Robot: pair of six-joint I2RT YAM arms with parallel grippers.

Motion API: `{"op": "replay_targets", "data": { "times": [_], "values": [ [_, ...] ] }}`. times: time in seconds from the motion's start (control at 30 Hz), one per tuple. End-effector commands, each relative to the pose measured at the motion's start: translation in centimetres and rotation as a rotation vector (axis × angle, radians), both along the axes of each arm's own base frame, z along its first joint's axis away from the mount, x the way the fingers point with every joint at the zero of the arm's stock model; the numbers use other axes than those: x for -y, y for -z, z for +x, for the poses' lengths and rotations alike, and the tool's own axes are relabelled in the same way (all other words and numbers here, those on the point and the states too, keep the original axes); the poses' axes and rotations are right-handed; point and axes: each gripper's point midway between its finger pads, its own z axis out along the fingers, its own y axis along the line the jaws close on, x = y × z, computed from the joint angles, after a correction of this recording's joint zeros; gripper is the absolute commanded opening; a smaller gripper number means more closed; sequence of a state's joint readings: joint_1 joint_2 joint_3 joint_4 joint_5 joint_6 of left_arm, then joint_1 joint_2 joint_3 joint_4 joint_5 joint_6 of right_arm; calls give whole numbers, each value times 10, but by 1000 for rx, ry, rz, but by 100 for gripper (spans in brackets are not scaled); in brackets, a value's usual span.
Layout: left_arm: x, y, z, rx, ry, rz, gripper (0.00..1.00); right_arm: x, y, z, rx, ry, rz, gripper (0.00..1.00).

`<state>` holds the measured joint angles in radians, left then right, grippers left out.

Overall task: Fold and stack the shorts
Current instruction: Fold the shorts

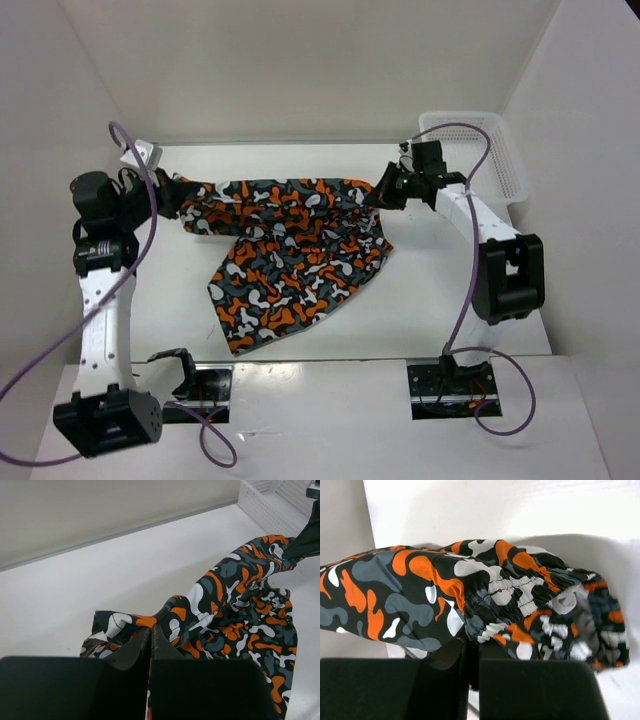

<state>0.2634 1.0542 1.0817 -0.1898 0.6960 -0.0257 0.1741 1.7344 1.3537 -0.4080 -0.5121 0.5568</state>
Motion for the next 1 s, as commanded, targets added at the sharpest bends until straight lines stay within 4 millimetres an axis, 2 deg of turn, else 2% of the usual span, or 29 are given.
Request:
{"op": "replay_targets", "data": {
  "times": [0.0, 0.03, 0.07, 0.1, 0.13, 0.2, 0.27, 0.3, 0.33, 0.37, 0.4, 0.43, 0.47, 0.5, 0.57, 0.6, 0.63, 0.67, 0.7, 0.8, 0.83, 0.87, 0.9, 0.93, 0.97],
  "values": [
    [1, 0, -22, 24, -24, 33, 0, 4, -24, -17, 68, -8, 14, 0],
    [3, 11, -28, 2, -24, 27, 0, 5, -38, -23, 101, -8, 19, 0],
    [2, 12, -32, 7, -33, 30, 0, 7, -39, -30, 105, -14, 13, 0],
    [5, 11, -41, 18, -33, 33, 0, 10, -33, -37, 85, -4, 0, 0],
    [6, 18, -47, -7, -33, 27, 0, 11, -41, -42, 111, -10, -2, 0],
    [9, 33, -62, -48, -41, 19, 0, 13, -26, -57, 62, -10, -10, 0],
    [14, 49, -72, -96, -31, 8, 0, 18, -25, -69, 61, -8, -4, 0],
    [22, 65, -84, -130, -12, 0, 0, 18, -14, -81, 23, -8, 3, 0],
    [25, 73, -91, -143, -10, 1, 0, 19, -12, -87, 23, -8, 4, 0],
    [28, 80, -98, -153, -6, 3, 0, 20, -21, -94, 45, -1, 14, 0],
    [33, 79, -111, -120, -5, 17, 0, 24, -13, -103, 21, 8, 10, 0],
    [34, 92, -120, -133, -4, 14, 0, 25, -11, -110, 14, 8, 9, 0],
    [36, 93, -128, -118, -5, 17, 0, 30, -18, -116, 33, 19, 11, 0],
    [41, 91, -143, -104, 7, 17, 0, 34, -8, -125, 0, 30, 7, 0],
    [47, 100, -158, -139, 34, 1, 0, 32, -1, -143, -44, 26, 39, 0],
    [54, 108, -172, -165, 59, -13, 0, 31, -6, -153, -37, 26, 56, 0],
    [58, 105, -184, -131, 70, -9, 0, 30, 3, -166, -90, 41, 81, 0],
    [61, 112, -191, -141, 83, -16, 0, 28, 3, -173, -99, 46, 100, 0],
    [65, 129, -201, -200, 100, -36, 0, 28, -5, -181, -81, 52, 123, 0],
    [84, 158, -233, -257, 201, -80, 0, 27, -4, -204, -147, 91, 165, 1],
    [87, 164, -240, -271, 210, -88, 0, 29, 2, -213, -199, 96, 156, 2],
    [92, 175, -257, -291, 234, -95, 6, 30, 10, -217, -237, 113, 150, 7],
    [95, 180, -264, -295, 256, -99, 21, 32, 11, -220, -252, 132, 146, 10],
    [99, 184, -273, -314, 287, -105, 69, 34, 13, -224, -264, 145, 131, 16],
    [98, 186, -279, -381, 270, -116, 83, 39, 19, -227, -289, 169, 103, 40]
  ]
}}
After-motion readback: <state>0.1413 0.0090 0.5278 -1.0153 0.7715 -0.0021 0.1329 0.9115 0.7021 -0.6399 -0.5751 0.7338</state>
